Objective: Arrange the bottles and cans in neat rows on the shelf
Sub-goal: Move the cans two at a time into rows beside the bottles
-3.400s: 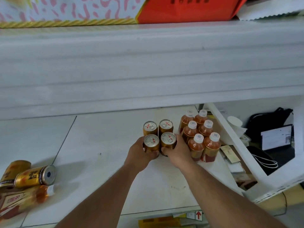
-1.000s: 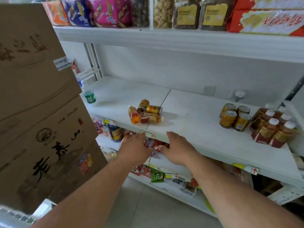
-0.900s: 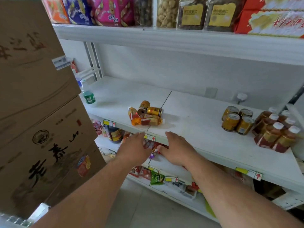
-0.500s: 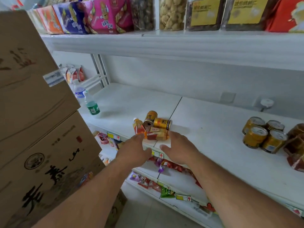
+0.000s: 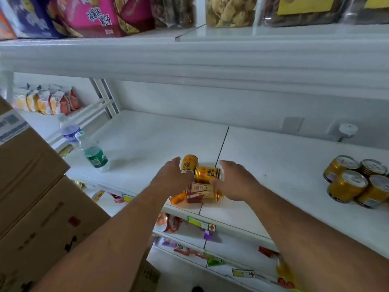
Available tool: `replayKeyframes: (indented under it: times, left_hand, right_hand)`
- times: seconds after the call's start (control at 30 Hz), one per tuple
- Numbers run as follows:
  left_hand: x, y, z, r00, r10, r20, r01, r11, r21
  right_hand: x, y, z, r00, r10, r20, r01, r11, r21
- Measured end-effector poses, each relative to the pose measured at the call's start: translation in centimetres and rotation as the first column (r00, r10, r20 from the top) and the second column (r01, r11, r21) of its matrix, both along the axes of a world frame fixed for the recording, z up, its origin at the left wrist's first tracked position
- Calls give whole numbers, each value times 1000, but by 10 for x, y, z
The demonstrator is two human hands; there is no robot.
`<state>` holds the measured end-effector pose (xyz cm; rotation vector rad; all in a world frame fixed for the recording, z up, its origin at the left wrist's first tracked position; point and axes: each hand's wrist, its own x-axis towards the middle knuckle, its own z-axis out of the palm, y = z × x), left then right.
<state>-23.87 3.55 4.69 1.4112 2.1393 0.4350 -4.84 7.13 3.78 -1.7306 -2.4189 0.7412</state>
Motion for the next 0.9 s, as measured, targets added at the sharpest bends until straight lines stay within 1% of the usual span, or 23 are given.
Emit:
replayKeyframes:
  times: [0.1, 0.17, 0.3, 0.4, 0.57, 0.67, 0.9]
  left_hand:
    - [-22, 39, -11, 999, -4, 50, 5, 1000, -23]
    - [-33, 63, -17, 998, -26, 50, 28, 998, -52]
    - [-44, 99, -23, 995, -103, 11, 104, 983, -151]
    - [-49, 117, -32, 981, -185, -53, 171, 964, -204]
    - [-53, 139, -41, 963, -234, -131, 191, 941, -278]
    - [-56, 149, -47, 977, -202, -64, 173, 936, -305]
    - [-55, 154, -49, 986, -59, 157, 115, 920, -375]
  right_hand:
    - [-15, 23, -2, 999, -15, 41, 16, 1000, -21]
    - [-24, 36, -5, 998, -26, 52, 28, 998, -54]
    - [-38, 58, -13, 998, -11, 66, 18, 993, -115]
    - [-45, 73, -19, 995, -11, 100, 27, 987, -159]
    - [-53, 90, -33, 988, 13, 156, 23, 974, -226]
    - [-53, 97, -41, 991, -18, 130, 55, 957, -285]
    - [-48, 111, -43, 988, 12, 154, 47, 928, -371]
